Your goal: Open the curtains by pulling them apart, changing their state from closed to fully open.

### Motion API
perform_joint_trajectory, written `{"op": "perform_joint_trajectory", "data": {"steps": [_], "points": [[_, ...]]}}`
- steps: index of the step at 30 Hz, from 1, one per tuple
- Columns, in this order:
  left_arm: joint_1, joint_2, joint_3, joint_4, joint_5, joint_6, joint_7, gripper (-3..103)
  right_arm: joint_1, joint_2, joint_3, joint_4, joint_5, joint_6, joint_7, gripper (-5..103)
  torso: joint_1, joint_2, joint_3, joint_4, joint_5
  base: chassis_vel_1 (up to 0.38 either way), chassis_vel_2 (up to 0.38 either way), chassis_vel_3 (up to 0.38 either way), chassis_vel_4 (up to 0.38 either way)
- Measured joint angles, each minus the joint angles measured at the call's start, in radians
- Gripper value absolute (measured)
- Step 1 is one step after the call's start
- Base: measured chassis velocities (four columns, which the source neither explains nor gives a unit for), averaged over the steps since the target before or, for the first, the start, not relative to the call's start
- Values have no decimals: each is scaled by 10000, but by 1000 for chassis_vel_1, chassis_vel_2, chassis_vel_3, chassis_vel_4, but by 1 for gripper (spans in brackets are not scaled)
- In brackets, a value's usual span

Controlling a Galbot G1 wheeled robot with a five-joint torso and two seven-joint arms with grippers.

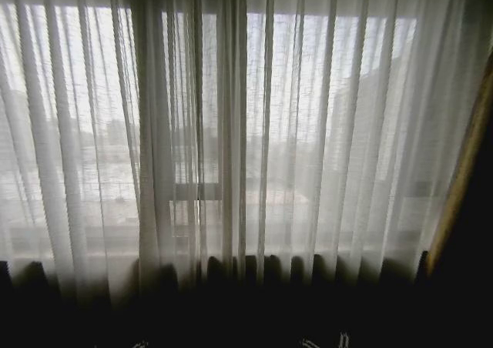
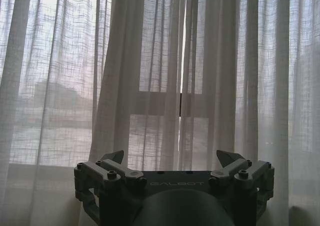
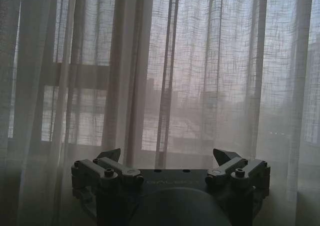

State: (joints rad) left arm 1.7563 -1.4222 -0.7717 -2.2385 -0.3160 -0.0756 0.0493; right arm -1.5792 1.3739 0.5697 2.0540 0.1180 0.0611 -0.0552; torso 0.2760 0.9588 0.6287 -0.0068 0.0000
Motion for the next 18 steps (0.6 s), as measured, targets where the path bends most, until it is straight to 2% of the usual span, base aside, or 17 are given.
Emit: {"op": "perform_joint_trajectory", "data": {"steps": [7, 18], "points": [[21, -79, 17, -10, 35, -29, 39, 100, 184, 0, 38, -254, -453, 449, 106, 100, 0, 0, 0, 1, 0, 0, 0, 0, 0], [104, -123, -18, -7, 45, -124, 77, 100, 116, 0, 62, -263, -580, 519, 87, 100, 0, 0, 0, 0, 0, 0, 0, 0, 0]]}}
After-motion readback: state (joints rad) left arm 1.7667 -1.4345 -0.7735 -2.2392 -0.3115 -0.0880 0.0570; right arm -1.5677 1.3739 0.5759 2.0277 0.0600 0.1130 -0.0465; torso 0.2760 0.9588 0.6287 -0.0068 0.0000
